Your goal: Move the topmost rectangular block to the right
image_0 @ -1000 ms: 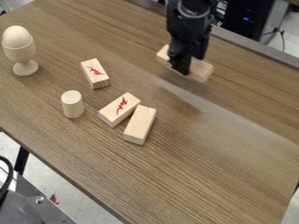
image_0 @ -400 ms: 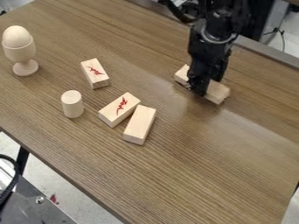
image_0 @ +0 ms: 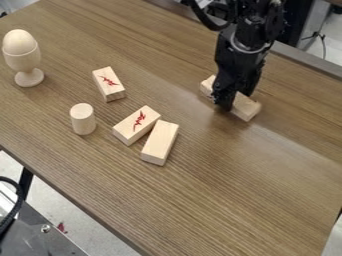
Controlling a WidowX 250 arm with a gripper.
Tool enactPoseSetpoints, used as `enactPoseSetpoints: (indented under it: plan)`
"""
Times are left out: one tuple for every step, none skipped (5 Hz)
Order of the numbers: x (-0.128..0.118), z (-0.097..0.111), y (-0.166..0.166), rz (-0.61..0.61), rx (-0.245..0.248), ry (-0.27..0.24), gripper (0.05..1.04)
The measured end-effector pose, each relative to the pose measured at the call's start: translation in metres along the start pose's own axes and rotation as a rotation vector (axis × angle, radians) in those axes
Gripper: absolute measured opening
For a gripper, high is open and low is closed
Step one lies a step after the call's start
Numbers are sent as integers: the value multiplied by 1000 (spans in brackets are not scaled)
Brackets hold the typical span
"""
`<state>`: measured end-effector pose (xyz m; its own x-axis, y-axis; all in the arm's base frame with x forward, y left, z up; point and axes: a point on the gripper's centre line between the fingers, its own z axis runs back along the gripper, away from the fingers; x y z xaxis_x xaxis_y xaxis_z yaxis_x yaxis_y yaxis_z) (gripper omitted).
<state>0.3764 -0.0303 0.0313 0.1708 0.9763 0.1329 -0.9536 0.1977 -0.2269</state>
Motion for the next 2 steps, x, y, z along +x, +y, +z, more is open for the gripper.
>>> enactPoseSetpoints:
  plan:
    - [4, 1, -2, -43, -10, -22, 1003]
    - [18, 28, -14, -191, -86, -102, 999]
